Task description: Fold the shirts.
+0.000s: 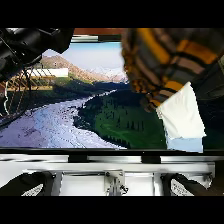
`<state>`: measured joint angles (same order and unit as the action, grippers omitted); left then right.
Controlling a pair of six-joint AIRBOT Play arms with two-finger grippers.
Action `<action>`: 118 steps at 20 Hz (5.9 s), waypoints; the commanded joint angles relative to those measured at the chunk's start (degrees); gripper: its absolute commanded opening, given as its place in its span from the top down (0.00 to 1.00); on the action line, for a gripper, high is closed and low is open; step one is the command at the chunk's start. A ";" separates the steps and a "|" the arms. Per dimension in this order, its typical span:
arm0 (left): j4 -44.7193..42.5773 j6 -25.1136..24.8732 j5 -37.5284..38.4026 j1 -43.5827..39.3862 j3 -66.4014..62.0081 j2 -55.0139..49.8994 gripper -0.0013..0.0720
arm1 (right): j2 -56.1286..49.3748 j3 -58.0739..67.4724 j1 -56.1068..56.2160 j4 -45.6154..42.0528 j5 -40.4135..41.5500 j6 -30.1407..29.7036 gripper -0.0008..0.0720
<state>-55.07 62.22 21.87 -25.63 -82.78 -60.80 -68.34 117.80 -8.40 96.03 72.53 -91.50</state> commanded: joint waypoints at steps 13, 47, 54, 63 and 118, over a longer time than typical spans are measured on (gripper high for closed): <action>0.00 0.00 7.61 -0.07 -0.02 -1.40 0.36 | 0.39 1.03 -33.07 -8.96 11.15 4.35 0.92; 0.04 4.09 16.83 -0.11 -0.04 -1.29 0.36 | -2.51 0.98 -71.36 -7.41 4.24 4.92 0.92; 0.04 4.09 16.83 -0.11 -0.04 -1.31 0.36 | -2.51 0.98 -79.19 -1.86 2.64 4.85 0.92; 0.04 4.07 16.79 -0.11 -0.04 -1.29 0.36 | -2.03 0.98 -79.41 -8.63 9.07 5.92 0.92; -0.02 3.85 11.19 -0.04 -0.04 -5.40 0.36 | 6.08 0.22 -88.46 8.44 29.20 6.25 0.30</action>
<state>-55.09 66.04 33.08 -25.71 -82.78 -65.25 -62.89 118.54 -98.91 104.07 92.97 -82.48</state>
